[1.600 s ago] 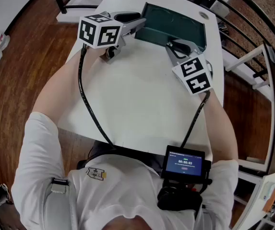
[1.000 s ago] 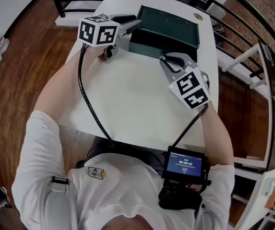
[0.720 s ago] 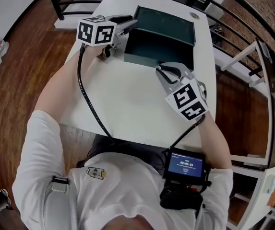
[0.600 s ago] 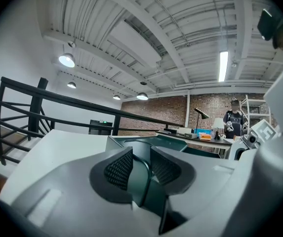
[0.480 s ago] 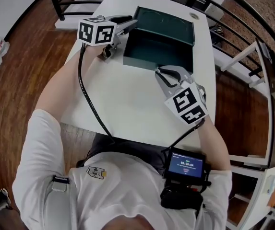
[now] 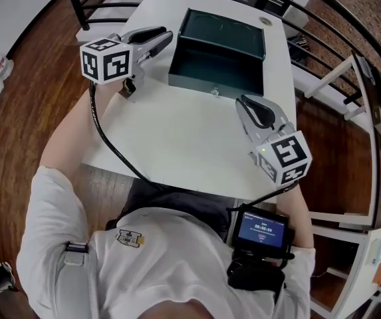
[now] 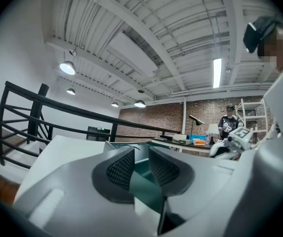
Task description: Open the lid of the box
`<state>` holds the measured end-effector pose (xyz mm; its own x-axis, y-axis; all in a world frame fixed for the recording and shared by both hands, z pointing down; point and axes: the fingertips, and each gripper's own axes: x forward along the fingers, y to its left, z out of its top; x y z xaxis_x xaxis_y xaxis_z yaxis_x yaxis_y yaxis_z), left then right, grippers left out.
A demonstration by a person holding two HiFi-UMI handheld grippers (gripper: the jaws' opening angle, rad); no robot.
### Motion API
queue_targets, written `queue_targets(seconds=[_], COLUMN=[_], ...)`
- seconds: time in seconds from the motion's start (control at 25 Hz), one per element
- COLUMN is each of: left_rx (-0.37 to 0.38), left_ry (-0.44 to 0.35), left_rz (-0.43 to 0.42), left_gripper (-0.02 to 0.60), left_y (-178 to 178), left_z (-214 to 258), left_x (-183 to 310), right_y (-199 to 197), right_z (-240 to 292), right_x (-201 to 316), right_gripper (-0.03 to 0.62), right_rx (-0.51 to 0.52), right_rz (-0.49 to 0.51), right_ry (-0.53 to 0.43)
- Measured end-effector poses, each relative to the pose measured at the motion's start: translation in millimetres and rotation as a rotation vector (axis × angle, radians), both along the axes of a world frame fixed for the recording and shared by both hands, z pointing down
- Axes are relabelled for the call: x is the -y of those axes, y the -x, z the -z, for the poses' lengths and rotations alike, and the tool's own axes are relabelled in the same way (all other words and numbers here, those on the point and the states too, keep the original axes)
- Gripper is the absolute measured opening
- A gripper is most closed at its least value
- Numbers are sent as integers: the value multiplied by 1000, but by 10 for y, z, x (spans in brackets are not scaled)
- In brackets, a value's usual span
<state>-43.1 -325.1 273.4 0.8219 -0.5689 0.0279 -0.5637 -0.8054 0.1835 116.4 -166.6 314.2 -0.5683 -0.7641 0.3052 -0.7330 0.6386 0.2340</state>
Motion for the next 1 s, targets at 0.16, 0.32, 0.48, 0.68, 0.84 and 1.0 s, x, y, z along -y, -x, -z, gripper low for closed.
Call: queue_targets(seconds=[0.16,0.32,0.48,0.68,0.84,1.0], left_rx=[-18,46,149,183,166,167], left_ry=[72,106,35,-8,-26,-24], left_rz=[-126,-280,-284,-219,-187,-189], left_gripper=[0,0,0,0,0,0], left_y=[40,-234,-399,-400,-367,-370], left_z=[-41,-275,-396,-416,-373,-366], left_x=[-978,-1719,-1881,-1831,-1799,-1808], right_y=[-290,-244,-131,-130,-133,-134], right_z=[99,83,37,36,45,49], right_x=[-410,-649,-718,-711,-710,-718], right_gripper=[11,0,-2,-2,-2,-2], right_rx=[380,363,321,320,320,322], right_rz=[28,90,129,130,129,127], right_ry=[134,131,136,138,137,139])
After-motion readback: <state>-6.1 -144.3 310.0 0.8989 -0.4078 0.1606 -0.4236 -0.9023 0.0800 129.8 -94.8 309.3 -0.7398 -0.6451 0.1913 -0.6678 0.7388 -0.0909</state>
